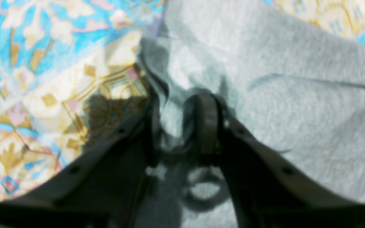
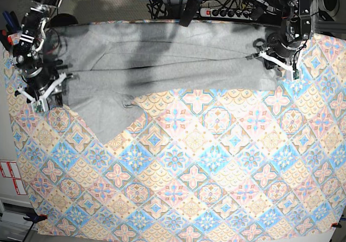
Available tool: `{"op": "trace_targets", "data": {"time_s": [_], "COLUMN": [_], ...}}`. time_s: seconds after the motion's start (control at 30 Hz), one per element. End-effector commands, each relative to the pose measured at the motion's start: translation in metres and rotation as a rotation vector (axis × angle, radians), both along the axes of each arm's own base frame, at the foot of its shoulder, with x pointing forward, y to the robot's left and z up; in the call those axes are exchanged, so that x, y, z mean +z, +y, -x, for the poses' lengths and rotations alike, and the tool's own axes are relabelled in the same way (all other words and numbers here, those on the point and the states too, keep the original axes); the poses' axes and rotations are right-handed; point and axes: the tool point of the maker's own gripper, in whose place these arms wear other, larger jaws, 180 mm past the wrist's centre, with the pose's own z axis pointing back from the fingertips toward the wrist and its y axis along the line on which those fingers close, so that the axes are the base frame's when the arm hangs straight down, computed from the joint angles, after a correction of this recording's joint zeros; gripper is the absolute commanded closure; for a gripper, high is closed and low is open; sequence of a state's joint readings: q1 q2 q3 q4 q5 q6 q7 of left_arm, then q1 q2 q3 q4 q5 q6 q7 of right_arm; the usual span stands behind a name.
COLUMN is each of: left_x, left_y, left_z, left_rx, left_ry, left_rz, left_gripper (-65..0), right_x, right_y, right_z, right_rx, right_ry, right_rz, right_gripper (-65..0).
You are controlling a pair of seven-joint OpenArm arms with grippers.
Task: Fold the T-shirt properly
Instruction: 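Release the hem and raise both grippers, then grasp the folded edge near the right gripper and pull it toward the collar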
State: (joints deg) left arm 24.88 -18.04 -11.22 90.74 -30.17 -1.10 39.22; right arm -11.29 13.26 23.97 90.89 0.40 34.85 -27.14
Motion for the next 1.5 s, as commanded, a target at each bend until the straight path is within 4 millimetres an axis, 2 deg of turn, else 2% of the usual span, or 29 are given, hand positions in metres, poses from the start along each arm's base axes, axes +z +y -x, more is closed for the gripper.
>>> {"op": "trace_targets", "data": {"time_s": [0.0,0.13,0.2,0.33,0.43,0.5,0.6,0.77,0.97,1.1,1.2,1.27,1.37,1.47], "left_x": [0.008,0.008,0.008,0.007,0.007,0.007,0.011,0.019,0.019,0.02,0.021,0.025,0.032,0.037], "left_y": [0.004,0.003,0.003,0.002,0.001,0.001,0.001,-0.003,-0.003,-0.004,-0.006,-0.009,-0.013,-0.01], "left_z": [-0.006,-0.006,-0.006,-0.006,-0.006,-0.006,-0.008,-0.007,-0.007,-0.007,-0.007,-0.01,-0.014,-0.016], "left_rx": [0.004,0.009,0.009,0.01,0.009,0.009,0.007,-0.009,-0.008,-0.011,-0.013,-0.009,0.01,0.039], "left_ry": [-0.033,-0.033,-0.033,-0.032,-0.032,-0.032,-0.043,-0.058,-0.057,-0.06,-0.062,-0.076,-0.107,-0.126], "left_rz": [-0.009,-0.004,-0.004,-0.002,0.0,0.001,-0.001,-0.004,-0.006,-0.006,-0.002,0.009,0.039,0.059], "left_gripper": [-16.2,-16.2,-16.2,-16.9,-20.6,-21.4,-21.3,-22.2,-31.8,-32.2,-32.2,-32.2,-32.2,-32.2], "right_x": [0.011,0.016,0.013,-0.042,-0.066,-0.08,-0.084,-0.076,-0.059,-0.051,-0.058,-0.067,-0.077,-0.093], "right_y": [-0.002,0.001,0.013,0.049,0.068,0.072,0.071,0.069,0.053,0.046,0.044,0.033,0.036,0.031], "right_z": [-0.006,-0.018,-0.032,-0.045,-0.056,-0.059,-0.069,-0.078,-0.085,-0.096,-0.102,-0.101,-0.104,-0.096], "right_rx": [-0.002,0.006,0.037,0.158,0.213,0.222,0.21,0.209,0.158,0.129,0.118,0.099,0.09,0.07], "right_ry": [-0.037,-0.06,-0.057,0.124,0.204,0.246,0.263,0.23,0.169,0.145,0.172,0.208,0.203,0.243], "right_rz": [0.003,-0.003,-0.011,0.032,0.022,0.003,-0.016,-0.018,-0.021,-0.034,-0.054,-0.066,-0.121,-0.151], "right_gripper": [-25.4,-25.6,-25.9,-26.0,-27.8,-30.0,-30.7,-30.7,-30.7,-30.9,-30.9,-31.0,-31.0,-30.7]}}
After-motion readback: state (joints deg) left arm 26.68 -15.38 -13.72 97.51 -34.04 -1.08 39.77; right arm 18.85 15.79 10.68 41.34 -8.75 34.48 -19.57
